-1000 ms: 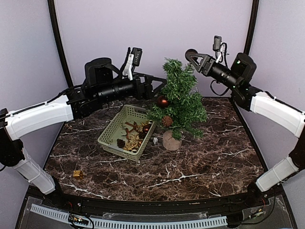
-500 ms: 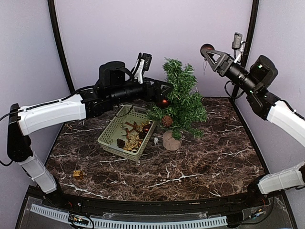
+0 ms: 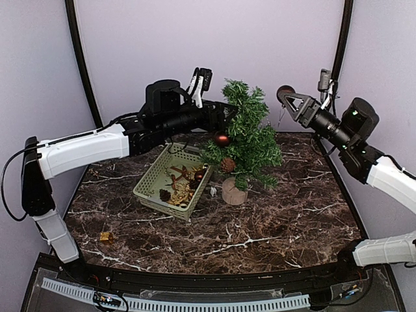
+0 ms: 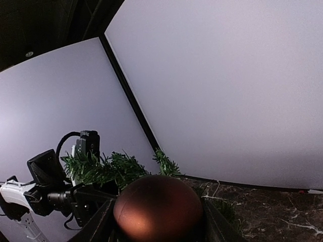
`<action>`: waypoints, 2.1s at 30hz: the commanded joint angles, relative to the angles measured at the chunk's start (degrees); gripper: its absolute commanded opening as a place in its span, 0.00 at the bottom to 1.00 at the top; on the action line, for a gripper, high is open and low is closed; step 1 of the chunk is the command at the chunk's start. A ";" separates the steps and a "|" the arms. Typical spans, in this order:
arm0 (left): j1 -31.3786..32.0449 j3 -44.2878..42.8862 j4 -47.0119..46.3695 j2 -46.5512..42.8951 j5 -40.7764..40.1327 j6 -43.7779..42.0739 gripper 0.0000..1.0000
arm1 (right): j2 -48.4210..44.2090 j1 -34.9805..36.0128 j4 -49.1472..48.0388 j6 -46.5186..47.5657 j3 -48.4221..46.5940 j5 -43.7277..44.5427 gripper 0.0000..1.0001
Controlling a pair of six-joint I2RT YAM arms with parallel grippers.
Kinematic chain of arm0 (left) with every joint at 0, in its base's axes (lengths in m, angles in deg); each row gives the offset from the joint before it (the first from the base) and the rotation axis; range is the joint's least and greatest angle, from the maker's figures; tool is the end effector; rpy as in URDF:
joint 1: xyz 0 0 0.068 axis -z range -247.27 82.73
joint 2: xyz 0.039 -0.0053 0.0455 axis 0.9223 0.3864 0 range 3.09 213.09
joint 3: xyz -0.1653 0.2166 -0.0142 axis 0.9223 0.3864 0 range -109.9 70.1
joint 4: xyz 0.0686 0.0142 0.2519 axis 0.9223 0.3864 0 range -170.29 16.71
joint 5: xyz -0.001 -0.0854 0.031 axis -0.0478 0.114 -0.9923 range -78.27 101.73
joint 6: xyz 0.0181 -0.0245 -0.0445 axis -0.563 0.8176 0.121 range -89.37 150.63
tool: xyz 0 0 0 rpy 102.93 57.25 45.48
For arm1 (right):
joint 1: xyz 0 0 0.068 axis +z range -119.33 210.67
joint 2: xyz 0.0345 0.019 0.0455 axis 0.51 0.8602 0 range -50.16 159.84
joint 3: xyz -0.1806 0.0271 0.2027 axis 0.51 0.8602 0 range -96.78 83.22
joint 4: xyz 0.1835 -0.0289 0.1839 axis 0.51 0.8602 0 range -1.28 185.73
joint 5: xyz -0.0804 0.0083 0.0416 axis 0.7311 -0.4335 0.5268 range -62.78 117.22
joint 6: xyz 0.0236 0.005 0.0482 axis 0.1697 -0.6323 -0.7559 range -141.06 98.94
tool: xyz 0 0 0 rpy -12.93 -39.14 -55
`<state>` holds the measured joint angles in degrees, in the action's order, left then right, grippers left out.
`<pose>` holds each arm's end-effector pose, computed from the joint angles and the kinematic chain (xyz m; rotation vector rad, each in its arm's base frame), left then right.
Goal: Decorate the small christmas tree
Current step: Adjust the Christmas tree at the center of the board.
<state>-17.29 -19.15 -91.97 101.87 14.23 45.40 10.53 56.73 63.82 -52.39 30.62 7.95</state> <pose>0.2697 -0.3236 0.3971 0.5210 1.5215 -0.9234 0.2146 0.1181 0.3997 -0.2441 1.3497 1.0639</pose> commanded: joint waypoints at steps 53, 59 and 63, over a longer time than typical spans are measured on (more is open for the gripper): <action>-12.70 -9.60 -6.11 9.06 37.66 -9.31 0.54 | -6.84 1.36 -7.13 -7.60 10.43 -2.26 0.51; -12.67 -2.27 -6.93 1.49 31.51 -11.36 0.68 | -5.18 1.60 -4.13 -6.24 5.81 -2.61 0.51; -12.71 2.00 -6.88 -3.99 27.25 -12.67 0.76 | -1.64 1.70 -0.54 -5.07 0.39 -3.55 0.51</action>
<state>-29.77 -20.14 -97.26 105.91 46.34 35.01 6.46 58.04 61.57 -59.06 36.68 5.22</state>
